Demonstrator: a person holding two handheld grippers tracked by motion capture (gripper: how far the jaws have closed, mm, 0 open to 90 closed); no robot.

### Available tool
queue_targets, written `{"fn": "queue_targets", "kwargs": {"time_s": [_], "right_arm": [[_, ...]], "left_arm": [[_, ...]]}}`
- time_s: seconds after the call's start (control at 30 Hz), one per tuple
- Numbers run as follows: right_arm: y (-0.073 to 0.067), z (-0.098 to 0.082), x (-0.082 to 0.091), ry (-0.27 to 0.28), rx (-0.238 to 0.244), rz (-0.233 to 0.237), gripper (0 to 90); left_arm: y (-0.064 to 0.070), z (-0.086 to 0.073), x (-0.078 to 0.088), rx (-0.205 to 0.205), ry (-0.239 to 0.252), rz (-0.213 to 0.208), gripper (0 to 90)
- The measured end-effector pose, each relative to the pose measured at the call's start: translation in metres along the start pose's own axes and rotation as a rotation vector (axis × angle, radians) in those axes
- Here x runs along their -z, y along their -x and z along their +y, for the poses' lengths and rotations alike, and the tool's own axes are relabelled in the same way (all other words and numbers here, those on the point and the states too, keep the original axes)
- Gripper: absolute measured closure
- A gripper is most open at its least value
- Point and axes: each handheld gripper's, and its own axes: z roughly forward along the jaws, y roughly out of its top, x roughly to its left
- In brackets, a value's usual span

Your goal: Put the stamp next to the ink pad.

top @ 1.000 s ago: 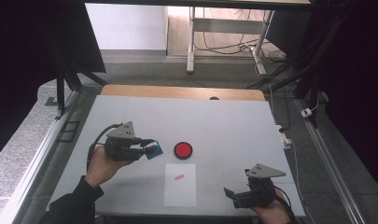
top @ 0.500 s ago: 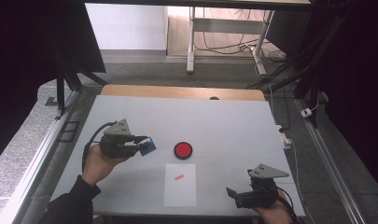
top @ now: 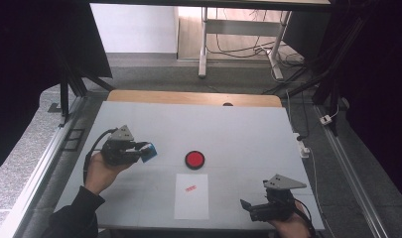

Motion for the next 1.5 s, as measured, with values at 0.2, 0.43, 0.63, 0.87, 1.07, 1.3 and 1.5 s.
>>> {"fn": "queue_targets", "kwargs": {"time_s": [0.2,0.43,0.63,0.87,1.07,1.3,1.5], "right_arm": [[0.000,0.000,0.000,-0.005,0.002,0.001,0.0],[-0.001,0.001,-0.001,-0.007,0.008,0.003,0.0],[-0.001,0.001,-0.001,-0.012,0.012,0.001,0.0],[-0.002,0.001,-0.002,-0.011,0.012,0.005,0.0],[-0.002,0.001,-0.002,-0.018,0.020,0.006,0.0],[-0.002,0.001,-0.002,-0.018,0.019,0.007,0.0],[-0.002,0.001,-0.002,-0.019,0.020,0.006,0.0]], "left_arm": [[-0.009,-0.008,-0.005,0.033,-0.019,0.025,69.7],[-0.019,-0.019,-0.011,0.066,-0.042,0.061,69.7],[-0.026,-0.027,-0.018,0.085,-0.055,0.069,69.7],[-0.033,-0.036,-0.025,0.109,-0.060,0.061,69.6],[-0.033,-0.042,-0.036,0.096,-0.103,0.058,69.4],[-0.031,-0.043,-0.042,0.062,-0.146,0.065,68.8],[-0.033,-0.044,-0.040,0.089,-0.137,0.061,62.4]]}}
